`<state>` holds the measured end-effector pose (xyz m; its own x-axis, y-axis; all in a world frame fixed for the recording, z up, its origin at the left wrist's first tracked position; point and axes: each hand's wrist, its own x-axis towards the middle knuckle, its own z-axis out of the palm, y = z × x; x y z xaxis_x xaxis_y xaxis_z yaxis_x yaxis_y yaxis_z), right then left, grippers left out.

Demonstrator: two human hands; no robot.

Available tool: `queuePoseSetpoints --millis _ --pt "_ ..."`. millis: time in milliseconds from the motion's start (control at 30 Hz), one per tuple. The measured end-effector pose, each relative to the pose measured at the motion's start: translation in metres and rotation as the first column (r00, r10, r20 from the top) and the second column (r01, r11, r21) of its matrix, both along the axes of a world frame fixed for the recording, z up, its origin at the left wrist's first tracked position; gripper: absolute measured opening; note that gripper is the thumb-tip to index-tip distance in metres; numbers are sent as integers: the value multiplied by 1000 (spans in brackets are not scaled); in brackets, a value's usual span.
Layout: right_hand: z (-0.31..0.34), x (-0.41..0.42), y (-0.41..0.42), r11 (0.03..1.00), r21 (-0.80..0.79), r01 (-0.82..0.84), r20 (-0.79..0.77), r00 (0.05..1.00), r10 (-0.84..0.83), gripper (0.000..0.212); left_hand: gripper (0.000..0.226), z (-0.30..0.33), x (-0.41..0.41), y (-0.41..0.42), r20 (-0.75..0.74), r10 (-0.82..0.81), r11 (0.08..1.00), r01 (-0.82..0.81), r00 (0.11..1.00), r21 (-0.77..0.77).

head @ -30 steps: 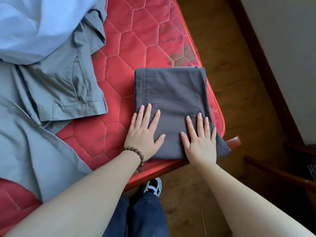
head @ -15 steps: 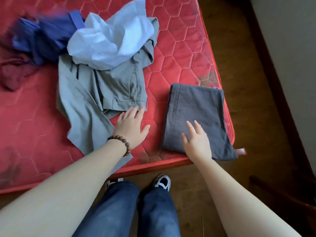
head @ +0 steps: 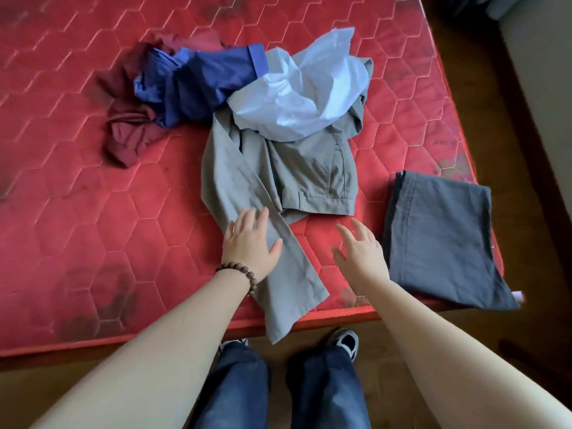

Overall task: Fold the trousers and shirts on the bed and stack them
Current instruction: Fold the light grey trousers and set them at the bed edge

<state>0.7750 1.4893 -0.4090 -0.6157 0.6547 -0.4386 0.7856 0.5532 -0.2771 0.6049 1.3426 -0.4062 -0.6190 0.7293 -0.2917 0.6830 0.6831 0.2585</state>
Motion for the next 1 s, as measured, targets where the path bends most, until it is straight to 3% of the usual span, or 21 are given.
queuePoseSetpoints --millis 233,500,600,767,1000 --pt "-34 -31 16 984 177 1 36 999 -8 73 77 -49 -22 23 57 -96 992 90 994 92" --pt "-88 -44 64 986 157 -63 44 997 56 98 85 -112 -40 82 5 -248 956 243 969 163" --pt "-97 -49 71 992 128 4 -95 995 8 83 63 -122 -45 94 -29 -246 951 248 969 183" --pt "-90 -54 82 986 169 12 -252 967 32 37 15 -113 -56 101 -83 -199 925 215 977 312" --pt "-4 -72 83 990 97 106 -450 891 -51 15 12 -17 -80 106 -28 -167 907 165 985 388"
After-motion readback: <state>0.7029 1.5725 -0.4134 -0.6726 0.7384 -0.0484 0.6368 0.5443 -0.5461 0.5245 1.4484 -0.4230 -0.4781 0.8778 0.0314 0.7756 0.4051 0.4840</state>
